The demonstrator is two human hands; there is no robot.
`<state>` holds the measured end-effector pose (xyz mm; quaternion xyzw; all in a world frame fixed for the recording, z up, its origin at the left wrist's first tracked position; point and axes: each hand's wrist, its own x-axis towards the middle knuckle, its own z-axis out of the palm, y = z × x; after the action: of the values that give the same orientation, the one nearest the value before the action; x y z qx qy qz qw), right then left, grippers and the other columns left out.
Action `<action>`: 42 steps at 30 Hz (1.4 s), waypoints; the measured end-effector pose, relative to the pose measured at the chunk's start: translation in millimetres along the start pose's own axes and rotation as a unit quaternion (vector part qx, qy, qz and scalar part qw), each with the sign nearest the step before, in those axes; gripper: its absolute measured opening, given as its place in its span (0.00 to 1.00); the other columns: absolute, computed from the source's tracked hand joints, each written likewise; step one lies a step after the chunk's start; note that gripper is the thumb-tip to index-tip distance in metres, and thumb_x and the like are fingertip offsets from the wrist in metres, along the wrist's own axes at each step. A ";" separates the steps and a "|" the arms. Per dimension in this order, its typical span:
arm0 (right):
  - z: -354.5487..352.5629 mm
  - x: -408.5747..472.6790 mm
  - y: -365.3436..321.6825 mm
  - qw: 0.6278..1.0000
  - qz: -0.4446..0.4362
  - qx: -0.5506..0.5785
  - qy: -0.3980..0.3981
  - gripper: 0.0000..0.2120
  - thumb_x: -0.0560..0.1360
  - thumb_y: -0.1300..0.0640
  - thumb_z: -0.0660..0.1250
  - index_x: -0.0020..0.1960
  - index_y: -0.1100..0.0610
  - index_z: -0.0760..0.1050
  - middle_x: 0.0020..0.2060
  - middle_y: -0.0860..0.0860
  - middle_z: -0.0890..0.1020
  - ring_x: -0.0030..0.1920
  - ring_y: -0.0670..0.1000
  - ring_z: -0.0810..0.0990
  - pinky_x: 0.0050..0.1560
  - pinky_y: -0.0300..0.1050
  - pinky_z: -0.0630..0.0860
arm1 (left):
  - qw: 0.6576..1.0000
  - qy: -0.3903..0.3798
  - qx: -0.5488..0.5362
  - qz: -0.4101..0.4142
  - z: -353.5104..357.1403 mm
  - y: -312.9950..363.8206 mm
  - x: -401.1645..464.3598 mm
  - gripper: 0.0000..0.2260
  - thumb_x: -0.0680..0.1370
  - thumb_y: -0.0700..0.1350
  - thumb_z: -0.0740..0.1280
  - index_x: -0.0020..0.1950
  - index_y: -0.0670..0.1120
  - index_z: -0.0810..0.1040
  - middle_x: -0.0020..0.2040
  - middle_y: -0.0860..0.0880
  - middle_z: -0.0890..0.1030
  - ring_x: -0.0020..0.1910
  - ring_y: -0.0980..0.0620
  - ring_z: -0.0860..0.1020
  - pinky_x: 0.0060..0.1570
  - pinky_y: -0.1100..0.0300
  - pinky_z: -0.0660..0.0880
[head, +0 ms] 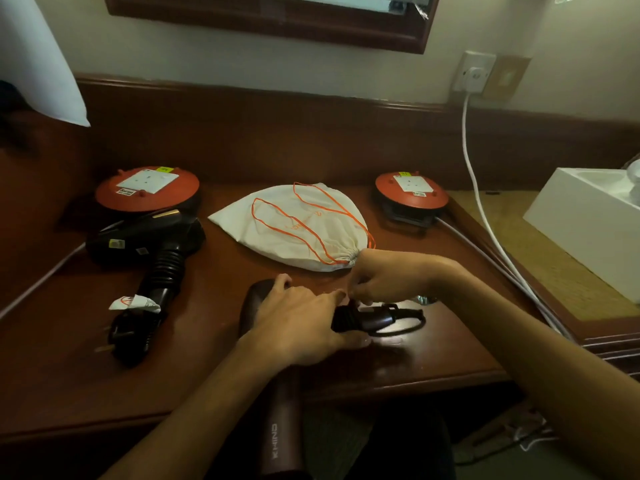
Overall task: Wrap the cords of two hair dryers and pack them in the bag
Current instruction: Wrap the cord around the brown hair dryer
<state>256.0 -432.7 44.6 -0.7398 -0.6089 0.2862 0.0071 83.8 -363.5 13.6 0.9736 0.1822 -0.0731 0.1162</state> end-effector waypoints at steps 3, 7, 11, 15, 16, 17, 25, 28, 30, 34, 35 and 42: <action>4.7 -6.9 -15.9 0.999 0.024 -0.036 0.023 0.11 0.76 0.65 0.62 0.47 0.64 0.84 0.39 0.61 0.83 0.35 0.53 0.75 0.37 0.49 0.73 | 0.999 -0.026 -0.014 -0.016 -1.7 -3.4 10.8 0.31 0.77 0.75 0.53 0.77 0.64 0.58 0.48 0.49 0.82 0.60 0.44 0.79 0.72 0.40 0.57; 13.4 -12.3 -18.3 0.994 0.056 -0.006 0.098 0.09 0.75 0.65 0.65 0.48 0.60 0.84 0.40 0.57 0.85 0.40 0.56 0.83 0.40 0.53 0.81 | 0.997 -0.025 -0.068 -0.028 -6.4 -10.3 24.7 0.25 0.78 0.71 0.59 0.73 0.67 0.63 0.64 0.52 0.80 0.64 0.44 0.77 0.67 0.42 0.63; 38.7 -18.1 -11.8 0.981 0.080 0.022 0.177 0.05 0.74 0.63 0.68 0.47 0.59 0.82 0.44 0.52 0.80 0.45 0.56 0.80 0.41 0.50 0.81 | 0.996 -0.022 -0.081 -0.027 -8.2 -13.4 35.6 0.22 0.78 0.68 0.63 0.72 0.69 0.70 0.66 0.54 0.80 0.66 0.46 0.76 0.63 0.45 0.66; 56.0 -37.4 0.2 0.966 0.084 0.068 0.233 0.04 0.78 0.57 0.68 0.52 0.55 0.81 0.44 0.49 0.82 0.45 0.50 0.82 0.44 0.51 0.82 | 0.994 0.004 -0.100 -0.038 -8.1 -21.4 41.9 0.19 0.77 0.67 0.65 0.69 0.69 0.75 0.66 0.56 0.80 0.68 0.48 0.75 0.64 0.45 0.65; 64.1 -42.4 1.0 0.960 0.081 0.107 0.246 0.05 0.79 0.56 0.68 0.54 0.53 0.81 0.42 0.48 0.84 0.42 0.47 0.83 0.42 0.49 0.82 | 0.994 0.014 -0.096 -0.040 -7.4 -22.1 41.6 0.19 0.77 0.67 0.65 0.68 0.69 0.76 0.66 0.57 0.80 0.68 0.48 0.75 0.64 0.46 0.65; 73.5 -45.5 0.8 0.950 0.075 0.149 0.266 0.06 0.80 0.55 0.68 0.56 0.50 0.80 0.41 0.47 0.84 0.39 0.46 0.84 0.37 0.45 0.82 | 0.995 0.026 -0.090 -0.043 -6.2 -22.6 41.2 0.18 0.78 0.67 0.65 0.68 0.69 0.76 0.66 0.57 0.80 0.68 0.48 0.74 0.64 0.46 0.64; 113.3 -42.3 4.7 0.909 0.107 0.269 0.299 0.10 0.81 0.45 0.65 0.53 0.49 0.81 0.42 0.47 0.85 0.41 0.45 0.84 0.45 0.51 0.83 | 0.985 0.041 -0.168 -0.026 -18.2 -35.5 32.9 0.12 0.78 0.63 0.68 0.61 0.70 0.80 0.41 0.67 0.77 0.57 0.55 0.78 0.65 0.47 0.70; 119.8 -38.4 -4.3 0.882 0.088 0.314 0.341 0.06 0.79 0.46 0.69 0.52 0.47 0.80 0.42 0.46 0.85 0.42 0.43 0.83 0.44 0.45 0.83 | 0.975 0.047 -0.215 -0.019 -20.2 -44.7 26.6 0.15 0.76 0.63 0.71 0.62 0.68 0.81 0.46 0.63 0.83 0.54 0.59 0.80 0.64 0.48 0.74; 121.5 -34.5 -8.0 0.866 0.092 0.301 0.389 0.07 0.76 0.46 0.72 0.49 0.48 0.78 0.42 0.45 0.83 0.42 0.42 0.80 0.41 0.36 0.77 | 0.969 0.070 -0.235 -0.012 -17.3 -50.3 23.7 0.16 0.75 0.65 0.71 0.62 0.70 0.80 0.52 0.60 0.86 0.55 0.60 0.81 0.64 0.49 0.75; 124.4 -25.5 -14.6 0.840 0.049 0.229 0.490 0.10 0.74 0.52 0.76 0.50 0.50 0.76 0.43 0.46 0.78 0.45 0.41 0.74 0.43 0.30 0.72 | 0.962 0.090 -0.257 0.001 -14.6 -55.6 23.0 0.20 0.71 0.76 0.63 0.61 0.72 0.77 0.54 0.61 0.85 0.57 0.59 0.81 0.65 0.49 0.75; 124.4 -23.6 -15.9 0.838 0.033 0.223 0.498 0.12 0.73 0.55 0.77 0.52 0.50 0.77 0.45 0.47 0.77 0.46 0.42 0.74 0.44 0.29 0.71 | 0.960 0.084 -0.268 0.001 -15.6 -55.0 23.1 0.25 0.69 0.79 0.61 0.61 0.71 0.76 0.53 0.59 0.85 0.55 0.56 0.82 0.63 0.47 0.77; 118.4 -18.2 -10.5 0.790 0.003 0.181 0.586 0.19 0.70 0.55 0.80 0.58 0.55 0.79 0.61 0.49 0.74 0.58 0.37 0.73 0.53 0.24 0.71 | 0.939 0.127 -0.321 0.005 -11.1 -40.9 23.5 0.28 0.71 0.79 0.59 0.56 0.60 0.81 0.47 0.55 0.85 0.45 0.52 0.85 0.48 0.40 0.83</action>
<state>193.6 -486.5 -43.1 -0.7528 -0.4224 -0.0973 0.4953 91.4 -315.7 11.7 0.8867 0.2040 0.1138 0.3990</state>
